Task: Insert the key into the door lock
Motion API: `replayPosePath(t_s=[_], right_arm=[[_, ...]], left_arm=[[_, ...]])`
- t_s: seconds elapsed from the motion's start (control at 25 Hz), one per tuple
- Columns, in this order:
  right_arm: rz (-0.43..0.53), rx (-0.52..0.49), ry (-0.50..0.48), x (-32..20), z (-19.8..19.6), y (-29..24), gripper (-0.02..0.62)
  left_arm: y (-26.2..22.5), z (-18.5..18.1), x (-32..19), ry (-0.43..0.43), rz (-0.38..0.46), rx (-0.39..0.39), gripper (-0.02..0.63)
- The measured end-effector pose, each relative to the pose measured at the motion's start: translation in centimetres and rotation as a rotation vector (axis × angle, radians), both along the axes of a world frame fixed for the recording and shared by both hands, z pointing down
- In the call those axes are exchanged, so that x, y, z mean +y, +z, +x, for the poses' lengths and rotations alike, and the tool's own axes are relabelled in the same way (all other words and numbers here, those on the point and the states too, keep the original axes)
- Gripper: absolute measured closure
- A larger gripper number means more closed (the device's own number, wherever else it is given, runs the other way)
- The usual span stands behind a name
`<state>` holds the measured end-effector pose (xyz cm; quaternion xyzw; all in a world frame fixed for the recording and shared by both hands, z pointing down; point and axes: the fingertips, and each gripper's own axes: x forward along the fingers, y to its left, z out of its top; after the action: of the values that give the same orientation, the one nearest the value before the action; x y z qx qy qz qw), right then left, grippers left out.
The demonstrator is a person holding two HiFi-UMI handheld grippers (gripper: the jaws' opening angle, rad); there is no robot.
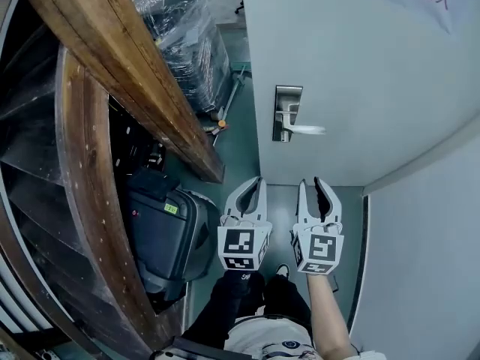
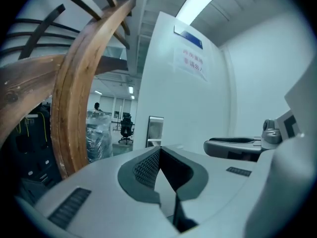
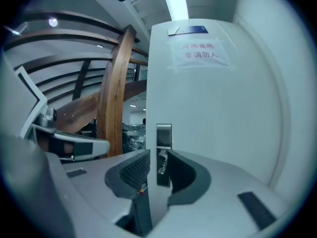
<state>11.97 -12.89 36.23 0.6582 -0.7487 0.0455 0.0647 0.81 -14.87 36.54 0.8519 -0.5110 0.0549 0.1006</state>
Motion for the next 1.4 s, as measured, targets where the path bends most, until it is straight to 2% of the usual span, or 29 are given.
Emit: replayPosePath(t_s=[0.28, 0.4, 0.72, 0.92, 1.4], right_arm=[[0.091, -0.024, 0.033, 5.3, 2.6, -8.5, 0.525], [0.129, 0.001, 0.065, 6.6, 4.0, -10.8, 0.575], [0.143, 0.007, 0.078, 8.0, 6.6, -13.7, 0.588], [0.151, -0.014, 0.071, 8.0, 6.8, -14.9, 0.588], [0.169, -0.043, 0.041, 7.1, 6.1, -15.5, 0.589]], left_arm=[[-7.6, 3.0, 3.4, 0.031, 0.078, 0.033, 0.604], [-9.2, 4.0, 4.3, 0.053, 0.108, 0.018, 0.604], [-11.9, 6.8, 5.6, 0.086, 0.160, 0.005, 0.604], [-13.9, 8.4, 5.9, 0.111, 0.201, 0.005, 0.604], [-14.8, 8.4, 5.0, 0.106, 0.220, 0.000, 0.604]])
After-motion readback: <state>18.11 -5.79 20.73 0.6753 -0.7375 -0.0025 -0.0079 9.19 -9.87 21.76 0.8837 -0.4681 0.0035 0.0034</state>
